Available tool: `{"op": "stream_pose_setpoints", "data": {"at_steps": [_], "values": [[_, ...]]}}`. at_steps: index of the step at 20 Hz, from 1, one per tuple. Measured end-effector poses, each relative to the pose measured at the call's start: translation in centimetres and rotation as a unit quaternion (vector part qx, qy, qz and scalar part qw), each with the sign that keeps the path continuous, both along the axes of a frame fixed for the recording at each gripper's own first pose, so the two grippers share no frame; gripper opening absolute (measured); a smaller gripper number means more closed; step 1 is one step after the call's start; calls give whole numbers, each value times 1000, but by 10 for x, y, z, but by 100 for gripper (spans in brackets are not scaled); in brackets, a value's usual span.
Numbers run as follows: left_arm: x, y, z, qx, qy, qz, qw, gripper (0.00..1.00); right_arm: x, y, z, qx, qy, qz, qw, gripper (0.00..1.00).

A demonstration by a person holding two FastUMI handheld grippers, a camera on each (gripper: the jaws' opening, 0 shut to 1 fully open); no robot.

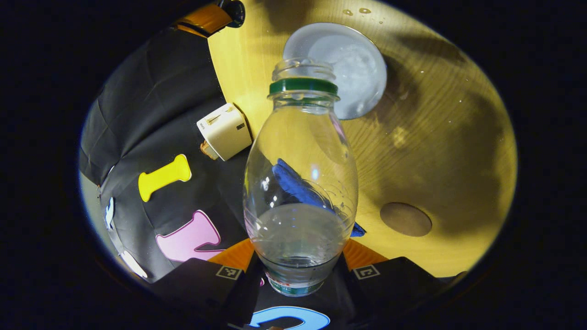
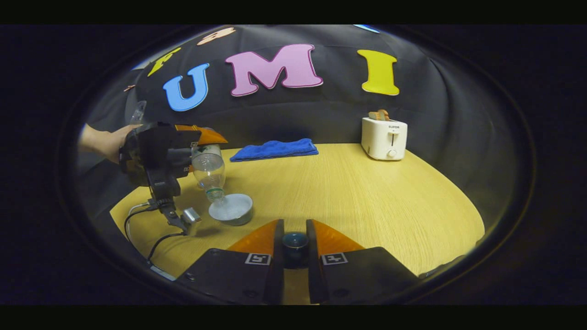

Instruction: Open the teacup lid with one hand, grasp the water bottle and pour water into the teacup with the other hand; after pouring, place the water bottle on the coaster and then close the teacup lid.

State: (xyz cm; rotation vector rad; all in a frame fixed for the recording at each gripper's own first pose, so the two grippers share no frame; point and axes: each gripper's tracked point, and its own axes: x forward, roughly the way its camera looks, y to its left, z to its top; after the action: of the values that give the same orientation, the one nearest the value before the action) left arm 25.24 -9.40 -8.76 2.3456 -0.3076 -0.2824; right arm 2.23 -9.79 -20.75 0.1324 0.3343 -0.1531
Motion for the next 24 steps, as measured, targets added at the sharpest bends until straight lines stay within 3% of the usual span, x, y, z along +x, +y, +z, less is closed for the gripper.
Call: {"op": "stream_pose_setpoints", "data": {"at_steps": [8, 13, 14, 17, 18, 19, 21, 23, 24], "values": [[6, 1, 0, 17, 4, 0, 1000, 72, 7, 0, 3, -4, -3, 4, 1000, 30], [4, 1, -4, 4, 6, 1, 1000, 72, 9, 2, 6, -3, -6, 7, 1000, 29], [4, 2, -3, -1, 10, 3, 1000, 73, 9, 3, 7, -3, -6, 7, 1000, 21], [7, 17, -8, -57, 39, 22, 997, 72, 10, -2, 7, -8, -5, 3, 1000, 29], [7, 26, -11, -93, 51, 40, 994, 72, 10, -5, 9, -7, -6, -2, 1000, 25], [5, 35, -12, -135, 63, 56, 987, 72, 11, -8, 11, -3, -7, -7, 1000, 29], [3, 49, -7, -231, 84, 87, 965, 72, 14, -13, 13, 6, -10, -16, 1000, 25], [-1, 71, -13, -337, 109, 125, 927, 72, 18, -17, 15, 8, -11, -20, 1000, 29], [-2, 82, -14, -387, 121, 138, 903, 72, 19, -19, 13, 8, -6, -19, 1000, 25]]}}
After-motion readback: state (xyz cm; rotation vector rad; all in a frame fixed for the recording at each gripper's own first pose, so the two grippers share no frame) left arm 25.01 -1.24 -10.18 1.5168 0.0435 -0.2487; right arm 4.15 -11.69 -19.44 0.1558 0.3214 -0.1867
